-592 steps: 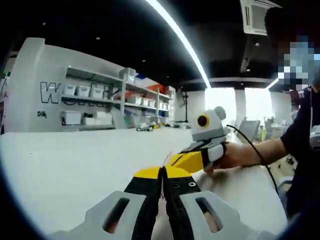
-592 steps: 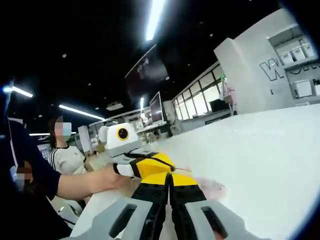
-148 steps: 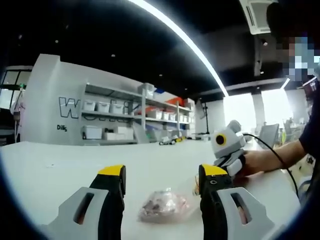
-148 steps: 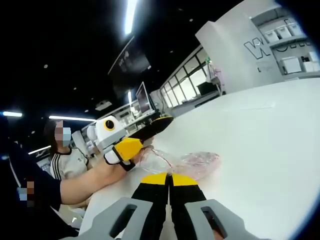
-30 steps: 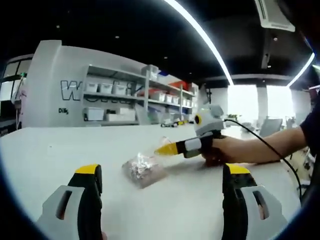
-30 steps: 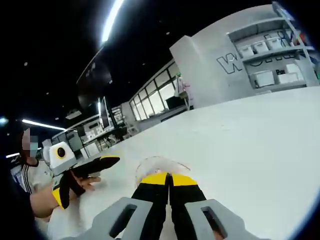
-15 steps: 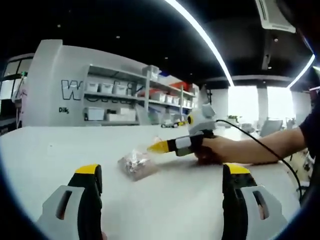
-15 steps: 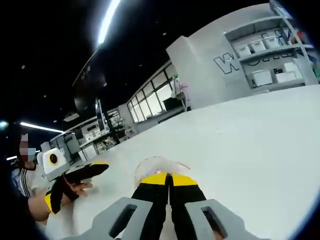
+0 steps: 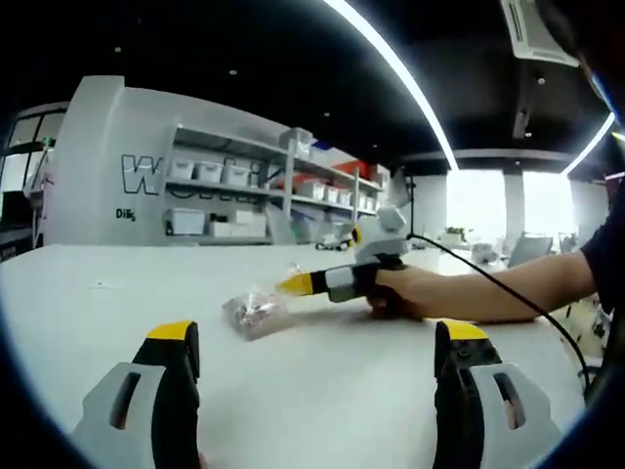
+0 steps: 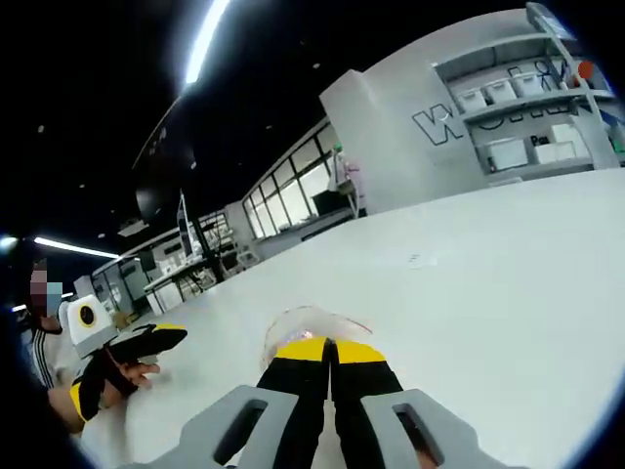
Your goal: Open the resealable bag by pulling the two sides of the seal apart until the entire bag opening is separated and visibly accessible.
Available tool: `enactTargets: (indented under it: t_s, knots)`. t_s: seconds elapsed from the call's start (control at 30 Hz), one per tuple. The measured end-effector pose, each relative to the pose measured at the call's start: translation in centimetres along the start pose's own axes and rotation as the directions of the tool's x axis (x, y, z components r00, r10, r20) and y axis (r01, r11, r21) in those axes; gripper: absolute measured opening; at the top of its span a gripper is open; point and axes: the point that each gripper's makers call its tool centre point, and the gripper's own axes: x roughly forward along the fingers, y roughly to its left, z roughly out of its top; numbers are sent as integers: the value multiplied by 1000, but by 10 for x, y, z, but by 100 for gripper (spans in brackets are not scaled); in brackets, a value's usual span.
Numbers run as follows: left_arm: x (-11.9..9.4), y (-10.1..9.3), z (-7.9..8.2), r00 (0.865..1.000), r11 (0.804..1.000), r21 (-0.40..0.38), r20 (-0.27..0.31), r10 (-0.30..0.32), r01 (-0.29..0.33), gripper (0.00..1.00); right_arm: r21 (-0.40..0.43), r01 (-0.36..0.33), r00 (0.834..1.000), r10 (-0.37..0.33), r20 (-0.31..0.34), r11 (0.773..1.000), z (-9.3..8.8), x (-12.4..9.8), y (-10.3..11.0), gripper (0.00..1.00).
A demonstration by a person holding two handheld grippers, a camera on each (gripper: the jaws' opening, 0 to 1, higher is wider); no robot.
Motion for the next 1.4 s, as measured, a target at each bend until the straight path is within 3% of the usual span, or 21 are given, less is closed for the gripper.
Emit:
enactTargets:
  t_s: [0.77, 1.4]
  knots:
    - [1, 2, -1, 1000, 1000, 3, -6, 4, -4, 99, -4, 76, 997, -76, 7, 997, 12, 19, -34, 0]
    - [2, 2, -4, 1000, 1000, 13, -19, 9, -9, 98, -48, 47, 999, -48, -16, 998, 10, 24, -34, 0]
